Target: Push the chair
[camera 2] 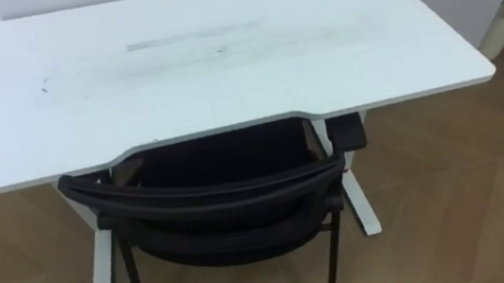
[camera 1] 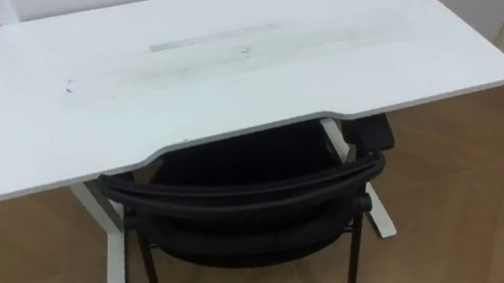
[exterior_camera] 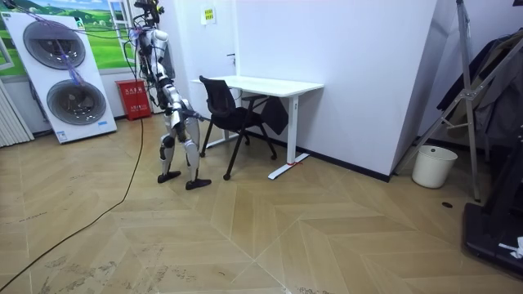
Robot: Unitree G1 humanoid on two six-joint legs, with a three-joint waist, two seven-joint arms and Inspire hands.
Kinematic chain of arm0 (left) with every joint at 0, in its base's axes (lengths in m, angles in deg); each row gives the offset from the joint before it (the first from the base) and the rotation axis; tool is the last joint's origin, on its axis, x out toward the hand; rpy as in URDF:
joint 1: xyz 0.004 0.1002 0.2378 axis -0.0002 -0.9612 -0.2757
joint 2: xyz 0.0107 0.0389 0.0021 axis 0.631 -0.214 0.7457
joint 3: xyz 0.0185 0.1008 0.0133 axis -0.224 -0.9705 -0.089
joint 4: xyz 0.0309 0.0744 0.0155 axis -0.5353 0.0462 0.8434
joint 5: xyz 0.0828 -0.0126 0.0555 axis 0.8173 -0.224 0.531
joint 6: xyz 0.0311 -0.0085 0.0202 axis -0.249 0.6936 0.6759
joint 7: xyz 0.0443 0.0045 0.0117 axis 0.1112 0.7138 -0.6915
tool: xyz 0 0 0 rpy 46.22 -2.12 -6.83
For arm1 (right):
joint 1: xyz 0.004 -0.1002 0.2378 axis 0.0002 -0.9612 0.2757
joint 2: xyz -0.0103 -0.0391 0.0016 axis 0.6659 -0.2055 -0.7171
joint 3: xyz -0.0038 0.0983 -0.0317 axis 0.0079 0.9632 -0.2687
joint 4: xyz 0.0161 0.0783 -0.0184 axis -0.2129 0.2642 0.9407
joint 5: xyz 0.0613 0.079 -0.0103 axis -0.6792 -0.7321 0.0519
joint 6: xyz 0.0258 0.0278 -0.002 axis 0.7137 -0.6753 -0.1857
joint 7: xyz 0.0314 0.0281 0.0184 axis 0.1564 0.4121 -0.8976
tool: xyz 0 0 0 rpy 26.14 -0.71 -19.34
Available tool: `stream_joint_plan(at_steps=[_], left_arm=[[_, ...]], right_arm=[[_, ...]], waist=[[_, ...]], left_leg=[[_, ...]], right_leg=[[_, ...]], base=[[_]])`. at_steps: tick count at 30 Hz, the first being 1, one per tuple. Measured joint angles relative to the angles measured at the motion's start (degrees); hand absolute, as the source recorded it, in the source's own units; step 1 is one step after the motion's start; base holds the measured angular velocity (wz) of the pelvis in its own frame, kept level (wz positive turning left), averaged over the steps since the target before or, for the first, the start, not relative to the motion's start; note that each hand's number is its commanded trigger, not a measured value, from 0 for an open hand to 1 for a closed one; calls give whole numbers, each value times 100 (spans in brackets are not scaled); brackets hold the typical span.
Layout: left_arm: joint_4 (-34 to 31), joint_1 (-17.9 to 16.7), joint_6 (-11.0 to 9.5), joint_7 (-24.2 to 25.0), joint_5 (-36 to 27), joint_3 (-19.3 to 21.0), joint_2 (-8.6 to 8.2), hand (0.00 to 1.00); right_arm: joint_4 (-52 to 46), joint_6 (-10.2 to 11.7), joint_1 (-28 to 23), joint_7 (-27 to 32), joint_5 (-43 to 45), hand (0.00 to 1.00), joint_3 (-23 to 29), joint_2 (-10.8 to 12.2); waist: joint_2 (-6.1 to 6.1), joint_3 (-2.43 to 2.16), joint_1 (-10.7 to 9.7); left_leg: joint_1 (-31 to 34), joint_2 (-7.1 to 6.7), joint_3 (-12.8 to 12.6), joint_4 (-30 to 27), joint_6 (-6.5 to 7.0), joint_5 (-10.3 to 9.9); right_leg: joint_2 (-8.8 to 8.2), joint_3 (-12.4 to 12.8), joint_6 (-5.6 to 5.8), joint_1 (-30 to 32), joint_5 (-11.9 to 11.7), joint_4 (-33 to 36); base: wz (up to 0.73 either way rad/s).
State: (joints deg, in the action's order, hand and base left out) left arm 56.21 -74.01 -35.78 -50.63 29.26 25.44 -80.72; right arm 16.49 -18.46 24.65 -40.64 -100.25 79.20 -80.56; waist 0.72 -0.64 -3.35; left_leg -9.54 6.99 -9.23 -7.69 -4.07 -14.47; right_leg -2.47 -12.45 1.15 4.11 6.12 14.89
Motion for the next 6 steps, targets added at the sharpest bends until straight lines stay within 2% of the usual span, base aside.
stream_joint_plan(at_steps=[2,6], left_arm=[[493,-58,217,304,155,-4,-2,0],[753,106,620,745,338,-126,-5,0]], right_arm=[[373,-243,222,-191,1007,0,-182,-14],[703,-499,657,-415,1951,0,-769,-58]], waist=[[1,0,19],[19,6,64]], left_leg=[[-12,-3,-26,-4,6,-11],[-18,-4,-23,-5,8,-11]], right_leg=[[9,24,2,-1,-13,-15],[20,29,8,-35,-50,-74]], base=[[-5],[-1]])
